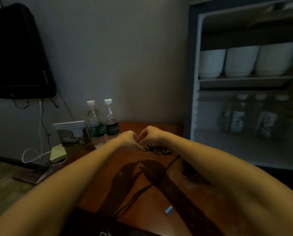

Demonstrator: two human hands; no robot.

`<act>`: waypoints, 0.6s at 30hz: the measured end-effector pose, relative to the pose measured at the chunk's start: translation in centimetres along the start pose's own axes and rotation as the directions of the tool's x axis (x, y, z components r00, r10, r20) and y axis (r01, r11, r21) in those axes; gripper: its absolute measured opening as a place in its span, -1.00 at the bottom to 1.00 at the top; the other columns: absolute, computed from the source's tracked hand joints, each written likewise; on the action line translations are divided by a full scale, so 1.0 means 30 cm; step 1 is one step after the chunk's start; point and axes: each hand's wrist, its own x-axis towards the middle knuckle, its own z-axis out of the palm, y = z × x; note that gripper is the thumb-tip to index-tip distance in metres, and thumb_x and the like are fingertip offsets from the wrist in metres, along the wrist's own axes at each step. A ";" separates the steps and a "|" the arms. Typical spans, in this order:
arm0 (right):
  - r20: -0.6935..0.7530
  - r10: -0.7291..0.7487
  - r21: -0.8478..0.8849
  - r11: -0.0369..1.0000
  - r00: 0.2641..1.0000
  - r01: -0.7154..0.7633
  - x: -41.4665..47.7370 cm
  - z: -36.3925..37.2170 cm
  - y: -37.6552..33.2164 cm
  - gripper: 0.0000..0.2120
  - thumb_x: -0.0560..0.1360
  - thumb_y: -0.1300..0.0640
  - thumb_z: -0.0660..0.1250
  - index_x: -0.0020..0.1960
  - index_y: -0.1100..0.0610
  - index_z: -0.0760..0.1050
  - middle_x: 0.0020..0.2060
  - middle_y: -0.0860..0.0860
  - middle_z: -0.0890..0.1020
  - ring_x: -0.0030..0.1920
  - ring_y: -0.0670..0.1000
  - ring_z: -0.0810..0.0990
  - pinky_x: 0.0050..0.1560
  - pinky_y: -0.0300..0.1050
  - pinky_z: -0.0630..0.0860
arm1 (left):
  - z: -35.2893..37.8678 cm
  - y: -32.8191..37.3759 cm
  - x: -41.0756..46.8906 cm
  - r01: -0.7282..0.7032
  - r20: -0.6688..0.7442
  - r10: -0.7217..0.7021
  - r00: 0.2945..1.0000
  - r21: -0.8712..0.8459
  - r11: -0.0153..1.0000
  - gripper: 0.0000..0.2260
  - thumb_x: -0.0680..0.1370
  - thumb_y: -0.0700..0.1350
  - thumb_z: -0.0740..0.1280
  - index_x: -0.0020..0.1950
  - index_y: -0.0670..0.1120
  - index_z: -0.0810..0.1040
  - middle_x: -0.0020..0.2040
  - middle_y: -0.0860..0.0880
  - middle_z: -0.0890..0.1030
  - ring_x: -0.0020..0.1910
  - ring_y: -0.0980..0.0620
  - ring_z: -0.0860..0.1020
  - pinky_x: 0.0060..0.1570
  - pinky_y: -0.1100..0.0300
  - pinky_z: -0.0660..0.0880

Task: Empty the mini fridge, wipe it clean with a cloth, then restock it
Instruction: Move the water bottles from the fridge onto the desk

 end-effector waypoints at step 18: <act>-0.280 0.272 0.374 0.914 0.921 -0.156 -0.585 -0.236 0.590 -0.80 0.48 0.30 0.41 0.11 0.25 0.58 0.05 0.15 0.63 0.01 0.02 0.57 0.03 -0.19 0.49 | 0.396 0.536 -0.050 -0.251 -0.087 0.236 0.968 -0.348 0.903 -0.60 0.45 0.01 0.49 0.23 -0.07 0.53 0.01 -0.02 0.65 0.02 0.03 0.60 0.01 0.13 0.54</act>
